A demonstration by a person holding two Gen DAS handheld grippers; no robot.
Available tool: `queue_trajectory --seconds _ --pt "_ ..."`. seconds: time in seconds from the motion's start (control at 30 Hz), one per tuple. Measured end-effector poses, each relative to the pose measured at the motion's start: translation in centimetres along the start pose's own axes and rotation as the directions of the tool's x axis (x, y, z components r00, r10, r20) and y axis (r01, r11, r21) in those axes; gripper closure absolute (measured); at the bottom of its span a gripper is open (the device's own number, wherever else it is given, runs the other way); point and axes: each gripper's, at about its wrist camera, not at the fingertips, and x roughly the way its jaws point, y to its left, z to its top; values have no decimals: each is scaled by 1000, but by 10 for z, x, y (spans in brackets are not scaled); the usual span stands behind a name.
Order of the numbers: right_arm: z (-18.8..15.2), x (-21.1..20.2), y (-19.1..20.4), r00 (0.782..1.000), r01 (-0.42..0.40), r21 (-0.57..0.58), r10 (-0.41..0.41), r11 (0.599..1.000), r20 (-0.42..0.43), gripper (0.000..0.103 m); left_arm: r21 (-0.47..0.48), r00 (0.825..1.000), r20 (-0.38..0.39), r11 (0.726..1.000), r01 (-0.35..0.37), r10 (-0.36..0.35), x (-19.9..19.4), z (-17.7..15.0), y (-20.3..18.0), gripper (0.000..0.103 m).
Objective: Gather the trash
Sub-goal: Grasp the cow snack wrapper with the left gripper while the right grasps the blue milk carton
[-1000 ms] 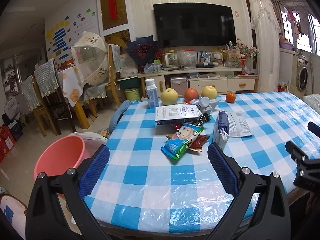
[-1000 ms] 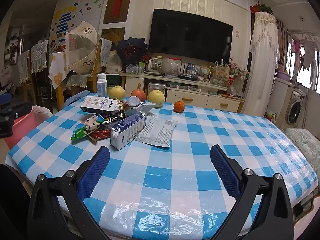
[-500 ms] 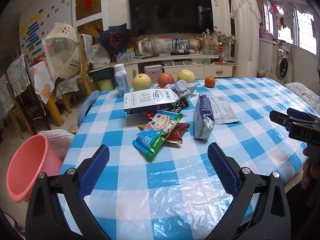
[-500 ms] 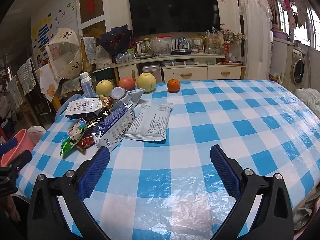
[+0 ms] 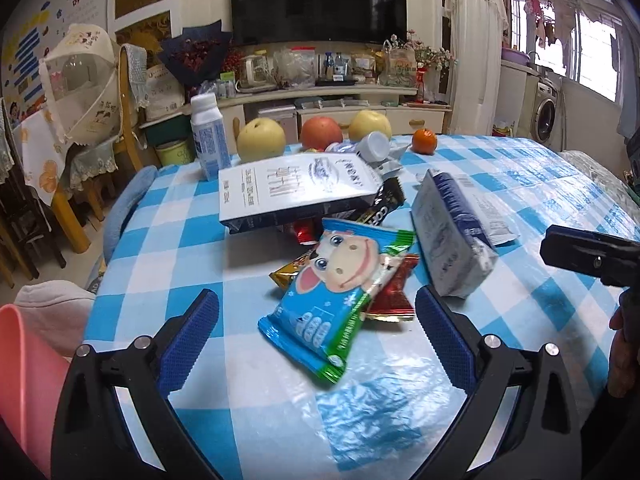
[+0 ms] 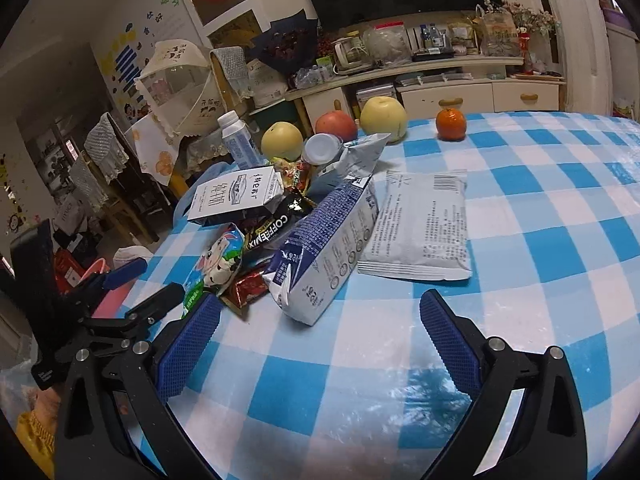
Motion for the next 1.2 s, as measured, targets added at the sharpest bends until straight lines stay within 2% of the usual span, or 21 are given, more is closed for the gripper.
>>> queue_trajectory --seconds 0.23,0.37,0.5,0.57,0.63,0.73,0.83,0.93,1.1,1.2 --pt "15 40 6 999 -25 41 26 999 -22 4 -16 995 -79 998 56 -57 32 3 10 4" --pt "23 56 2 999 -37 85 39 996 -29 5 -61 990 -102 994 92 -98 44 8 17 4" --pt "28 70 -1 998 -39 130 46 991 -49 7 -62 985 -121 992 112 -119 54 12 12 5" --pt "29 76 1 997 -30 126 39 992 -64 26 -63 983 -130 991 121 -128 58 13 11 9" --pt "30 81 3 997 5 105 3 994 -79 28 -84 979 -138 986 142 -153 61 13 10 20" --pt "29 84 2 996 26 97 -17 995 -88 36 -148 972 -138 974 172 -192 63 13 16 31" --pt "28 85 -5 993 62 89 -53 994 -108 41 -167 974 -144 974 152 -177 66 13 18 44" --pt "28 85 -11 989 93 77 -82 993 -126 56 -181 975 -152 974 133 -161 68 12 20 51" --pt "25 84 -14 987 99 53 -91 994 -132 58 -208 976 -155 971 122 -156 63 9 27 58" --pt "24 85 -15 987 82 60 -73 995 -142 65 -232 977 -154 966 112 -150 59 8 36 60"
